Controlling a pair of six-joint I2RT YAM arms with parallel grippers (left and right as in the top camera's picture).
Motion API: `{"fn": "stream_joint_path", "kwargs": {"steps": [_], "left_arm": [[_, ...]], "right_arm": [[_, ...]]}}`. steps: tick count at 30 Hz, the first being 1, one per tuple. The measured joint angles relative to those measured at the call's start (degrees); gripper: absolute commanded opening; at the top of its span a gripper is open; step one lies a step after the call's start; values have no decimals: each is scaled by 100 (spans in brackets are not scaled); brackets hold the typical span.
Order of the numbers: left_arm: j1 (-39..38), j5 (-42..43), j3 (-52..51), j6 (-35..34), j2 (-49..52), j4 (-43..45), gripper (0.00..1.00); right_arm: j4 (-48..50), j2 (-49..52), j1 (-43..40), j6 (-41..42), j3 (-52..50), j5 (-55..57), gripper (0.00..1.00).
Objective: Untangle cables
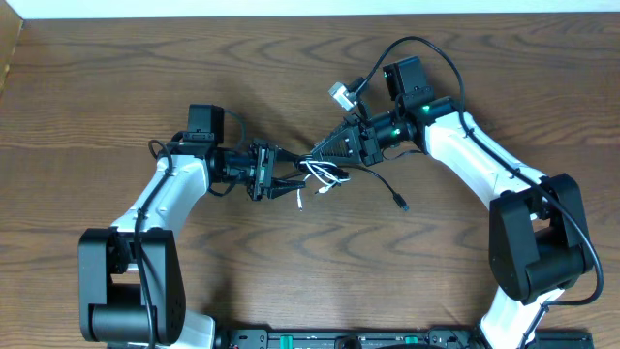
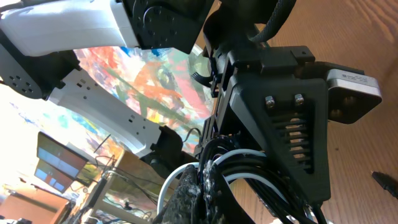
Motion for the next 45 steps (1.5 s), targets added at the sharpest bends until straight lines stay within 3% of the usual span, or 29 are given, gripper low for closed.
{"fn": "stream_joint_path", "kwargs": {"steps": [3, 6, 16, 30, 45], "left_arm": [[0, 2, 0, -87, 0, -2, 41], [0, 9, 0, -131, 0, 2, 27], [0, 20, 0, -238, 0, 0, 24], [0, 24, 0, -448, 0, 4, 31], [0, 35, 0, -732, 0, 442, 13]], "right_arm": [[0, 0, 0, 0, 0, 0, 1], [0, 0, 0, 0, 0, 0, 1], [0, 0, 0, 0, 0, -20, 1], [0, 0, 0, 0, 0, -20, 1], [0, 0, 0, 0, 0, -57, 1]]}}
